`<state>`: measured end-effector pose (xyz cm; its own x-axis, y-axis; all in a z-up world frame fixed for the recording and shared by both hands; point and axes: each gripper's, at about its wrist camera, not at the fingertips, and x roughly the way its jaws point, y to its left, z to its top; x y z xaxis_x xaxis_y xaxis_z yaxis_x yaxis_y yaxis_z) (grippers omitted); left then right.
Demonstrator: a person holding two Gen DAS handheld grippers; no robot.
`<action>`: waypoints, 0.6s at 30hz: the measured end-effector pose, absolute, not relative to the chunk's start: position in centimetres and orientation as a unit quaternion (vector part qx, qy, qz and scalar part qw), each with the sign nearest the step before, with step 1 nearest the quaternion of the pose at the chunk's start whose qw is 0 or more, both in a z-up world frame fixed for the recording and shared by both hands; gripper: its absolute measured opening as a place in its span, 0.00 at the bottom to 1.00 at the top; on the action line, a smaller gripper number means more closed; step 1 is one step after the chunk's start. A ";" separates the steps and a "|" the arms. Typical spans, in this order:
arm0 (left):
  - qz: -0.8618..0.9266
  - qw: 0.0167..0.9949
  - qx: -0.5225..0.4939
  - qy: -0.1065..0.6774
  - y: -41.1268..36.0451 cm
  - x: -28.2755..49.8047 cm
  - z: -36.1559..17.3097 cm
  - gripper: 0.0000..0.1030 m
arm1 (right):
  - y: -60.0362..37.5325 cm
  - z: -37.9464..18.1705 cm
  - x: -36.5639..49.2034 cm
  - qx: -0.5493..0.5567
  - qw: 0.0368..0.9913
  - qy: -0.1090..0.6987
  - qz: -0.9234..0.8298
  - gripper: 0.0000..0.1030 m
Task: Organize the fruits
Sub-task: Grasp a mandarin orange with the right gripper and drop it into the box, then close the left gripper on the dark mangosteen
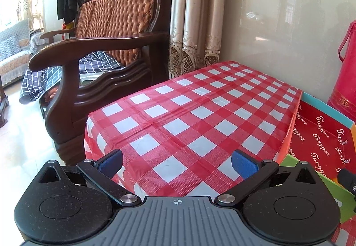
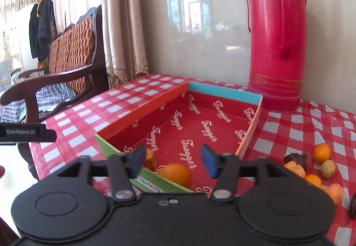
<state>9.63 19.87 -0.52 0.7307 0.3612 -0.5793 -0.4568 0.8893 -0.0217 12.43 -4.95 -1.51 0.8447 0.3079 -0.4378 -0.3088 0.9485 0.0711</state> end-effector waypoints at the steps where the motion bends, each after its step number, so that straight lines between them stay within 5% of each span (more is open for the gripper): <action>1: 0.218 0.927 -0.081 0.293 19.7 9.7 -0.5 1.00 | -5.3 -1.1 12.0 0.002 0.964 0.215 0.153 0.74; 5: 0.208 0.932 -0.066 0.289 18.4 9.7 -0.3 1.00 | -6.9 0.4 10.9 0.011 0.973 0.187 0.134 0.76; 9: 0.183 0.942 -0.047 0.276 16.2 9.6 0.3 1.00 | -9.5 1.6 9.5 0.005 0.984 0.156 0.090 0.93; 18: 0.053 0.970 -0.005 0.237 7.7 8.5 2.0 1.00 | -18.1 2.1 5.9 0.005 0.986 0.121 -0.115 0.94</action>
<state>8.49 7.65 1.98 0.8821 0.1011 -0.4601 -0.1058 0.9943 0.0154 5.94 -18.14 2.08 0.9442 -0.2248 -0.2406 0.2272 0.9737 -0.0183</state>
